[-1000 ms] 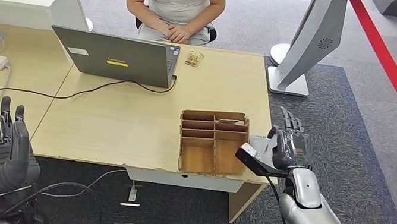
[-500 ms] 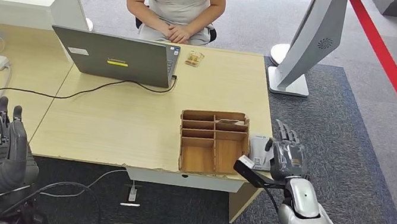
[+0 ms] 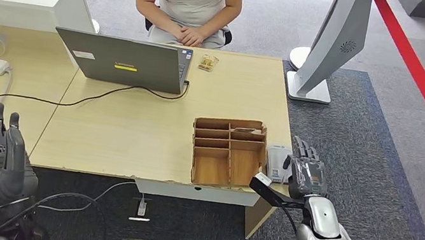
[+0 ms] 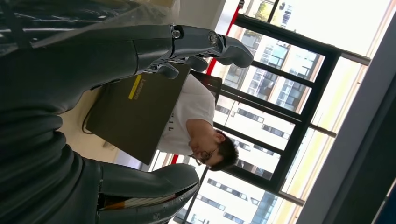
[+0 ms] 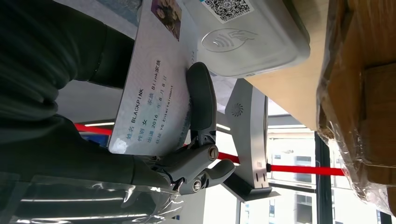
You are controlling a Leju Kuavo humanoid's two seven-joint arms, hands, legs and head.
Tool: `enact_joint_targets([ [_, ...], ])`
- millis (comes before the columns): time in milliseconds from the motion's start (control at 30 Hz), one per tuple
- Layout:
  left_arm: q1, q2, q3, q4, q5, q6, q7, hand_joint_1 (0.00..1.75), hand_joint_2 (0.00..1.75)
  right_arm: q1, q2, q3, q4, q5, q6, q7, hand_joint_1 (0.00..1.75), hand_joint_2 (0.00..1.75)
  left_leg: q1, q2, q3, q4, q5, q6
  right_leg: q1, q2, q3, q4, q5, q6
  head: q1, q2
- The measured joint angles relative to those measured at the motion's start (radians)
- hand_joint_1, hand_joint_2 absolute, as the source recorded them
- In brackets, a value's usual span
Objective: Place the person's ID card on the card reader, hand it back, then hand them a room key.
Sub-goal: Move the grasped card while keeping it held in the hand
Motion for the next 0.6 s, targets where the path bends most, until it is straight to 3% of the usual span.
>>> enact_joint_targets([
  [600, -0.002, 0.009, -0.001, -0.006, -0.003, 0.007, 0.0, 0.0, 1.75, -0.027, 0.031, 0.003, 0.051, -0.008, -0.024, -0.024, 1.75, 1.75, 0.0, 0.0, 0.001, 0.0, 0.0, 0.0, 0.0, 0.0, 0.0, 0.0, 0.0, 0.0, 0.0, 0.0],
])
